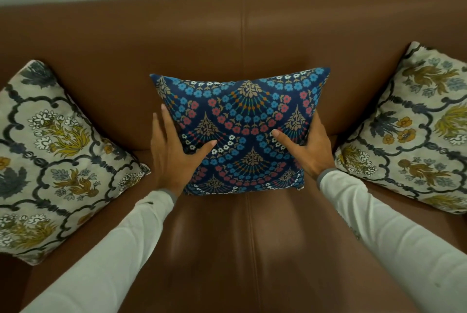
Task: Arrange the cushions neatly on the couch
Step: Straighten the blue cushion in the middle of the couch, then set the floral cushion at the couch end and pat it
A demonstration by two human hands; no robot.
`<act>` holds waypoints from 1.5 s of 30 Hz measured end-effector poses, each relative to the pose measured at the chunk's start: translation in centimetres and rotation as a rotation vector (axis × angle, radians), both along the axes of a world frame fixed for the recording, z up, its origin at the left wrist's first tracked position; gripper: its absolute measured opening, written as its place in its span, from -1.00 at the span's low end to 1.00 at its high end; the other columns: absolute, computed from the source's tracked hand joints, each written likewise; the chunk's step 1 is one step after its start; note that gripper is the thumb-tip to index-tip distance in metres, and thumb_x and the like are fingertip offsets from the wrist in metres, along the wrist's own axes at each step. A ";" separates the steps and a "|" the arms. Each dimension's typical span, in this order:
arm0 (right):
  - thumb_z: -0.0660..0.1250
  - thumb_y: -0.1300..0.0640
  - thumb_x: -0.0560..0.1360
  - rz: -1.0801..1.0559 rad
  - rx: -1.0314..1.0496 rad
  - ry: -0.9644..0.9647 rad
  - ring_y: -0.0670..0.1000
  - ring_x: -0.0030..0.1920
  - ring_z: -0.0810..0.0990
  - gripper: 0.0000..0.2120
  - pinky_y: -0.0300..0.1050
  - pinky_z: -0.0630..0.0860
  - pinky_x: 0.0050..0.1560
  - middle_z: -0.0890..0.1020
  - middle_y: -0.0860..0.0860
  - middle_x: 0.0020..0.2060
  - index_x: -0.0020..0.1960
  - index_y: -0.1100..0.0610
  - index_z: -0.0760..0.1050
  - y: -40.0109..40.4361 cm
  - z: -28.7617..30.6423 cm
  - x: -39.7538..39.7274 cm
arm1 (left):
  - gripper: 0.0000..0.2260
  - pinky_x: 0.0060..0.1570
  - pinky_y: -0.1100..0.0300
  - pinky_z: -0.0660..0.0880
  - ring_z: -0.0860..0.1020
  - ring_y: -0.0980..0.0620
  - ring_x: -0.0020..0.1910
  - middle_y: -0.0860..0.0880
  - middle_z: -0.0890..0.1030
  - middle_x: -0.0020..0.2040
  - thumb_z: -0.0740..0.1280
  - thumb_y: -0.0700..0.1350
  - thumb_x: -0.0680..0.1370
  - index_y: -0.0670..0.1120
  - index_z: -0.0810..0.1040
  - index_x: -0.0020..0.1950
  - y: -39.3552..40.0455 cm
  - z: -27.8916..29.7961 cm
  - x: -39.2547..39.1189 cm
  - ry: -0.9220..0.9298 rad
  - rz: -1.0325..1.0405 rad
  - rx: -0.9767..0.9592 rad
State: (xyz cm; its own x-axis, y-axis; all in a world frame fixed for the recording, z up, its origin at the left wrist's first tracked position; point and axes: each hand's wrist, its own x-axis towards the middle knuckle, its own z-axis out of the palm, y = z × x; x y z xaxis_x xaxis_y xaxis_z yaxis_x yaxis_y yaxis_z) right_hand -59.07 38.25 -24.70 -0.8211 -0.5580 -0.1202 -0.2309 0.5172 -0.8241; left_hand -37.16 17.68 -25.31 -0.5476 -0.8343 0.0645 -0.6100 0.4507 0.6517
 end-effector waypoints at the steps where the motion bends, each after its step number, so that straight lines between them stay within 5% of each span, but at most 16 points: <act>1: 0.42 -0.62 0.34 0.015 0.076 0.086 0.16 0.68 0.33 0.22 0.27 0.32 0.66 0.36 0.05 0.68 0.76 -0.03 0.07 0.3 -0.1 -0.2 | 0.03 0.60 -0.37 0.09 0.11 -0.30 0.71 -0.31 0.06 0.74 0.48 0.32 0.52 -0.04 -0.03 0.78 0.4 0.4 -0.1 -0.074 -0.056 -0.226; 4: 0.23 -0.64 0.43 0.011 0.308 0.344 0.27 0.76 0.07 0.21 0.28 0.09 0.72 0.08 0.24 0.77 0.80 0.00 -0.13 2.3 0.3 -0.9 | -0.25 0.54 -0.50 0.16 0.19 -0.39 0.68 -0.41 0.15 0.69 0.36 0.13 0.62 -0.06 0.19 0.75 2.1 1.2 -1.9 -0.193 -0.285 -0.695; 9: 0.11 -0.60 0.48 -0.072 0.433 0.623 0.36 0.73 0.15 0.09 0.43 0.10 0.67 0.16 0.31 0.74 0.80 0.05 0.04 8.7 2.0 -3.9 | -0.33 0.55 -0.50 0.13 0.19 -0.40 0.68 -0.38 0.18 0.69 0.24 0.17 0.68 -0.05 0.23 0.74 7.2 2.3 -9.4 -0.234 -0.466 -0.787; 13: 0.18 -0.51 0.53 -0.229 0.460 0.665 0.38 0.72 0.19 0.03 0.47 0.15 0.64 0.19 0.33 0.72 0.78 0.10 0.12 17.1 3.3 -8.3 | -0.34 0.57 -0.45 0.18 0.30 -0.38 0.64 -0.36 0.28 0.66 0.25 0.21 0.67 -0.11 0.32 0.70 14.0 2.4 -17.4 -0.119 -0.645 -0.620; 17: 0.30 -0.48 0.51 -0.470 0.377 0.576 0.36 0.72 0.17 0.10 0.38 0.16 0.67 0.19 0.34 0.72 0.78 0.17 0.05 26.9 5.5 -14.6 | -0.22 0.61 -0.28 0.22 0.22 -0.33 0.67 -0.30 0.19 0.71 0.29 0.30 0.64 -0.08 0.21 0.74 21.4 3.1 -25.6 -0.098 -0.770 -0.194; 20: 0.44 -0.47 0.45 -0.600 0.286 0.347 0.27 0.74 0.14 0.23 0.21 0.12 0.72 0.16 0.26 0.75 0.78 0.20 -0.03 33.2 5.7 -19.4 | -0.05 0.56 0.03 0.20 0.15 -0.09 0.70 -0.08 0.11 0.74 0.44 0.27 0.58 0.02 -0.04 0.78 25.8 3.4 -31.1 -0.078 -0.723 0.273; 23: 0.57 -0.32 0.40 -0.616 0.074 0.018 0.17 0.74 0.20 0.27 0.03 0.18 0.67 0.19 0.10 0.76 0.80 0.10 -0.10 36.7 4.4 -23.0 | 0.17 0.62 -0.12 0.25 0.23 -0.07 0.69 0.04 0.25 0.71 0.55 0.41 0.36 0.12 -0.04 0.77 27.3 1.3 -35.2 -0.024 -0.597 0.501; 27: 0.73 -0.28 0.25 -0.521 -0.144 -0.159 -0.05 0.50 0.57 0.23 0.10 0.48 0.57 0.55 -0.14 0.56 0.75 -0.14 0.14 37.4 1.5 -24.8 | 0.11 0.55 -0.12 0.40 0.47 0.03 0.54 0.14 0.52 0.54 0.63 0.38 0.24 0.20 0.21 0.70 27.0 -1.5 -36.5 0.011 -0.553 0.540; 33: 0.75 -0.04 0.35 -0.694 -0.290 0.014 -0.14 0.37 0.67 0.01 0.04 0.61 0.45 0.65 -0.17 0.41 0.66 -0.02 0.32 37.7 0.0 -21.5 | -0.17 0.40 0.06 0.55 0.58 0.38 0.25 0.32 0.65 0.23 0.66 0.26 0.23 0.16 0.51 0.46 27.9 -1.0 -39.0 0.027 -0.657 0.518; 37: 0.74 -0.08 0.37 -0.759 -0.285 0.042 -0.17 0.35 0.68 -0.02 0.08 0.61 0.45 0.65 -0.16 0.43 0.66 -0.01 0.33 39.1 -0.4 -20.3 | -0.09 0.45 0.03 0.52 0.61 0.15 0.33 0.22 0.66 0.29 0.66 0.29 0.22 0.14 0.47 0.53 28.5 -0.1 -42.0 -0.011 -0.719 0.482; 41: 0.73 -0.06 0.38 -0.777 -0.221 0.050 -0.39 0.24 0.65 -0.03 -0.11 0.58 0.44 0.64 -0.30 0.32 0.66 0.00 0.32 37.9 0.0 -20.9 | -0.03 0.53 -0.05 0.44 0.55 0.05 0.44 0.18 0.64 0.37 0.64 0.36 0.21 0.19 0.40 0.58 28.0 -0.4 -42.2 -0.028 -0.694 0.477; 45: 0.72 -0.12 0.38 -0.793 -0.169 0.092 -0.12 0.34 0.68 -0.05 -0.01 0.56 0.48 0.68 -0.16 0.38 0.64 -0.02 0.35 37.2 1.2 -21.7 | -0.07 0.55 -0.04 0.40 0.51 -0.01 0.49 0.22 0.61 0.35 0.60 0.39 0.27 0.24 0.37 0.59 27.2 0.5 -42.0 -0.050 -0.677 0.477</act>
State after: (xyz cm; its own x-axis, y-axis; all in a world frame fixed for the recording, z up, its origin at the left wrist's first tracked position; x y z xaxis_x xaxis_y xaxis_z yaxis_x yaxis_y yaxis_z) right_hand -80.80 75.41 -23.46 -0.9820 0.1891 0.0005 0.0815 0.4257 -0.9012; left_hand -79.21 44.85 -24.85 -0.9341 -0.2544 -0.2505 -0.3392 0.4134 0.8450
